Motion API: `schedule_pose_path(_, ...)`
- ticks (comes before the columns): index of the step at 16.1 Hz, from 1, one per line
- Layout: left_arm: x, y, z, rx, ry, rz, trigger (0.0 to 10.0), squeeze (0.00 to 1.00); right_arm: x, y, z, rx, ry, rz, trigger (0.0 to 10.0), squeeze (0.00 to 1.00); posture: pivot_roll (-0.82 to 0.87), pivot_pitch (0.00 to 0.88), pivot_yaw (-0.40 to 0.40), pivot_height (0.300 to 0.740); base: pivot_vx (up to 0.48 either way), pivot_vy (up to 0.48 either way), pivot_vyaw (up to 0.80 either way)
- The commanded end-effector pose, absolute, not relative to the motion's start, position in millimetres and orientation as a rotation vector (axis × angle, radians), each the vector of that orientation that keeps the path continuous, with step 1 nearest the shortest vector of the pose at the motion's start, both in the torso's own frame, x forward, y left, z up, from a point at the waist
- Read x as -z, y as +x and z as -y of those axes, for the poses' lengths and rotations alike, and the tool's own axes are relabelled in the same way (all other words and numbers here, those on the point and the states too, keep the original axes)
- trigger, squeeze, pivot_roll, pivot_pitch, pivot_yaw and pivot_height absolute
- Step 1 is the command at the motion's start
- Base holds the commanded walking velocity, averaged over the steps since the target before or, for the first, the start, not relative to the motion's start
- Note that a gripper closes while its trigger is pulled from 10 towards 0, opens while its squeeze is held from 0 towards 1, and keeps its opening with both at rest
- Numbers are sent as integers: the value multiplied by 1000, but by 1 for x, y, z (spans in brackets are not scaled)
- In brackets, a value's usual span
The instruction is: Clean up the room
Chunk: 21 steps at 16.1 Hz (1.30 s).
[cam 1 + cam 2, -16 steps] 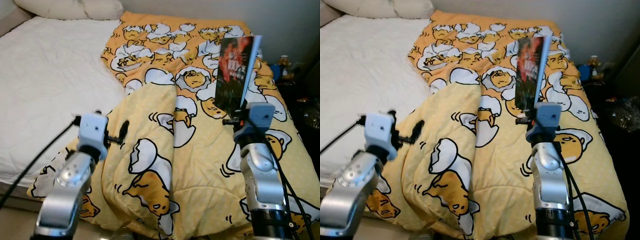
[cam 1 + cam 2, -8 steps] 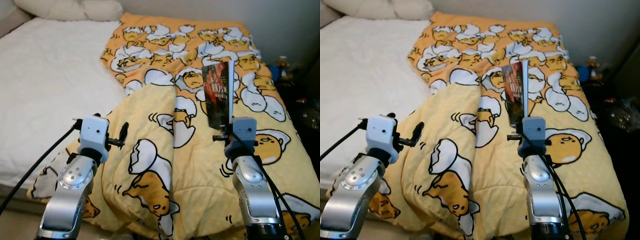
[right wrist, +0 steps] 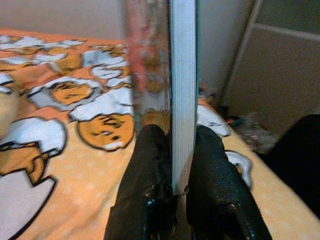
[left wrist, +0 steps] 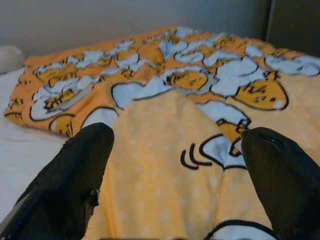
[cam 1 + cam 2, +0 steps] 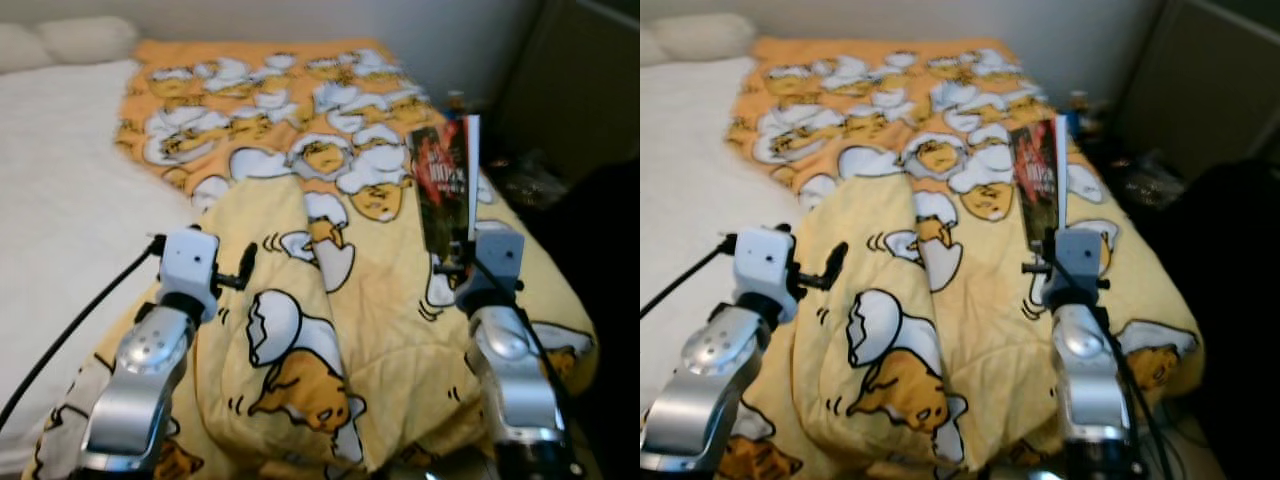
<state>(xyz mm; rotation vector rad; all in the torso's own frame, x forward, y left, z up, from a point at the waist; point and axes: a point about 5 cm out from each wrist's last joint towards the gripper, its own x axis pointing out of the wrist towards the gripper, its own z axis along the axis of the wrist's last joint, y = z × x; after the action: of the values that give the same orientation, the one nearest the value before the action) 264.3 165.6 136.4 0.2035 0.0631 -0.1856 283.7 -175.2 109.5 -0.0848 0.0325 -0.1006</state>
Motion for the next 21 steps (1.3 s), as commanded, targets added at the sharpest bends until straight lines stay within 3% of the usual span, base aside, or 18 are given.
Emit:
schedule_pose_path(1, -134, 263, -171, 166, 216, -83, 10000, 0, -123, 286, 170, 81, -68, 27, 10000, 0, 79, 0, -6, 740, 0, 345, 0)
schedule_pose_path(8, -135, 265, -174, 159, 223, -80, 10000, 0, -119, 286, 154, -25, -17, -3, 10000, 0, 92, 0, -10, 740, 0, 342, 0)
schedule_pose_path(21, -141, 271, -191, 106, 250, -75, 10000, 0, -105, 272, 164, 33, 19, -84, 10000, 0, 92, 0, -2, 740, 0, 333, 0)
